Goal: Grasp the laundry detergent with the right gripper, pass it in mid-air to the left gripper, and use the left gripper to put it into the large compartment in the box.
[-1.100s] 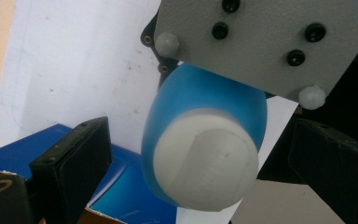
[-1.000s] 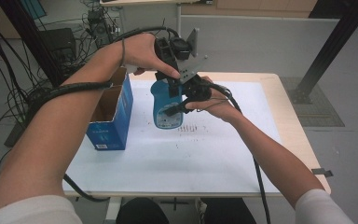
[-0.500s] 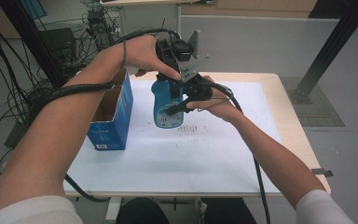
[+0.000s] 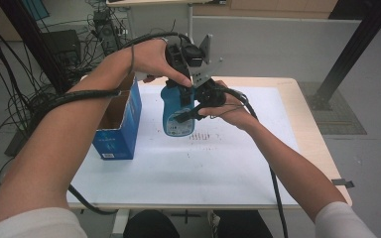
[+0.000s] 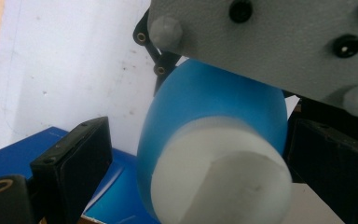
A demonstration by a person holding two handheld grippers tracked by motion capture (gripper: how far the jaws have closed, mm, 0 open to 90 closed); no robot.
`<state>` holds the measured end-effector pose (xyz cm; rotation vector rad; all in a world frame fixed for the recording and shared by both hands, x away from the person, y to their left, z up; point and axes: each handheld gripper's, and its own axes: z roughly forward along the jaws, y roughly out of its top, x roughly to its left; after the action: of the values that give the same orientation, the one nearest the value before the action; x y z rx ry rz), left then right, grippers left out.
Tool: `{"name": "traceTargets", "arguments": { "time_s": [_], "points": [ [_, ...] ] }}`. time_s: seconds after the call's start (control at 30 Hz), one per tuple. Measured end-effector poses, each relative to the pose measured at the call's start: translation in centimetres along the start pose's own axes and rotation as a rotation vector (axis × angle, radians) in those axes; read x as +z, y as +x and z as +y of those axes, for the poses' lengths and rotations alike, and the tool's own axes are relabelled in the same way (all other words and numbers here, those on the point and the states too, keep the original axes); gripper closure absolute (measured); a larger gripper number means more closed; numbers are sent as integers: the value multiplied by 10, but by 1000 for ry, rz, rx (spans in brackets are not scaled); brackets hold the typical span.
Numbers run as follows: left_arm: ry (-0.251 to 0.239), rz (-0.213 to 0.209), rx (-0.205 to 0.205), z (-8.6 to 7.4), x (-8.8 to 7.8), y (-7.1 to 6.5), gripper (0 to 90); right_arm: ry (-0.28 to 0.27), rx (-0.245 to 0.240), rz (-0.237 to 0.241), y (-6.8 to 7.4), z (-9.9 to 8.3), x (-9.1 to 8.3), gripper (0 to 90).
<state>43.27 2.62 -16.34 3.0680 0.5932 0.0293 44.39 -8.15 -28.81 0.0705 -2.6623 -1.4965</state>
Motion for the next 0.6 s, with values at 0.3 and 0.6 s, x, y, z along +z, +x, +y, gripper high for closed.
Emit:
{"name": "traceTargets", "arguments": {
  "time_s": [0.3,0.6],
  "points": [
    [4,1,11,4,0,-3,66,0,1,-2,1,1,-3,443],
    [4,-2,15,5,1,-3,66,-15,-24,-6,0,1,-3,443]
  ]
}}
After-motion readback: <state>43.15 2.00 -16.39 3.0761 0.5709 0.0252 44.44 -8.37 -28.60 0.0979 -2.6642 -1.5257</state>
